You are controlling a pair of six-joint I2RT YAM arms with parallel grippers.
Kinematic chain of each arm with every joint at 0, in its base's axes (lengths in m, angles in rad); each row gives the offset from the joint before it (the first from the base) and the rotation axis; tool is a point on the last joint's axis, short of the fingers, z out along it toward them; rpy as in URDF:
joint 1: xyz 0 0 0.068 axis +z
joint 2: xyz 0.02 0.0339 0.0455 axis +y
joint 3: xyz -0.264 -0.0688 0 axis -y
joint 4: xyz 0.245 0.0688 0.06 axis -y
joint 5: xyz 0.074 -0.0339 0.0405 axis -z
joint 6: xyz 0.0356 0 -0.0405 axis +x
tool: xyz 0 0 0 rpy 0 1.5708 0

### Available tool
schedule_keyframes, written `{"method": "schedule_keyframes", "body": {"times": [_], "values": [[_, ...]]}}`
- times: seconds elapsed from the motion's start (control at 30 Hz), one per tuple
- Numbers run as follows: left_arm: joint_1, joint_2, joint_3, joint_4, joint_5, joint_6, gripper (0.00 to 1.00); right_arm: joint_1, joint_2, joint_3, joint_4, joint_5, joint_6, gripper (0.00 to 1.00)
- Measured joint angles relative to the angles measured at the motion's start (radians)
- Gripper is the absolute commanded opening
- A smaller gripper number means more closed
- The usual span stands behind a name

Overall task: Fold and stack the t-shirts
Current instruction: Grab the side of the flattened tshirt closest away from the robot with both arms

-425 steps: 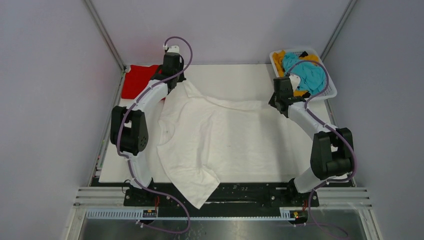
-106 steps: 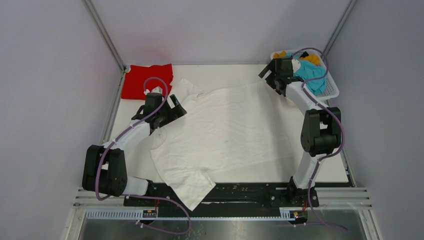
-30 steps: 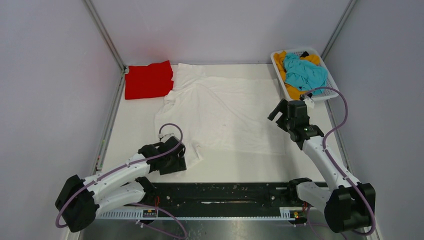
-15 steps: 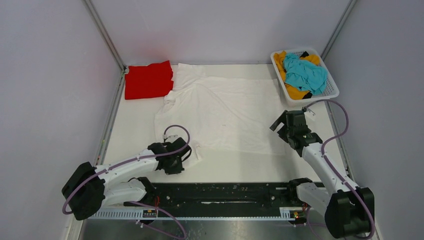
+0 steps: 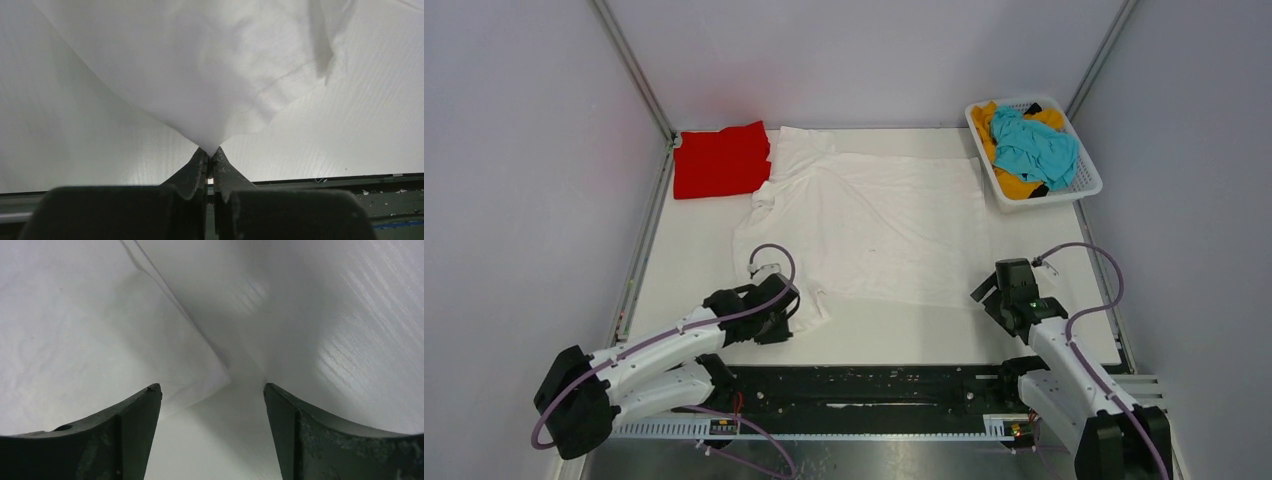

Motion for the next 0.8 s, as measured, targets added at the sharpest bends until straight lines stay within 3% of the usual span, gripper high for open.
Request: {"method": "schedule_keyframes", "body": {"times": [0.1,0.27,0.47,0.8], "values": [[0.000,-0.025,0.000,0.000,0.004,0.005,0.00,-0.002,0.071,0.004,0.050,-0.007,0.012,0.70],[0.000,-0.069,0.000,-0.001,0.015,0.007,0.00,-0.003,0.217,0.047,0.141,-0.042,0.004,0.29],[0.000,-0.103,0.000,-0.024,0.033,-0.002,0.00,-0.004,0.238,0.049,0.147,-0.080,0.001,0.00],[-0.047,-0.232,0.003,-0.165,0.113,-0.079,0.00,-0.004,-0.049,0.047,-0.097,-0.008,-0.026,0.00]]}}
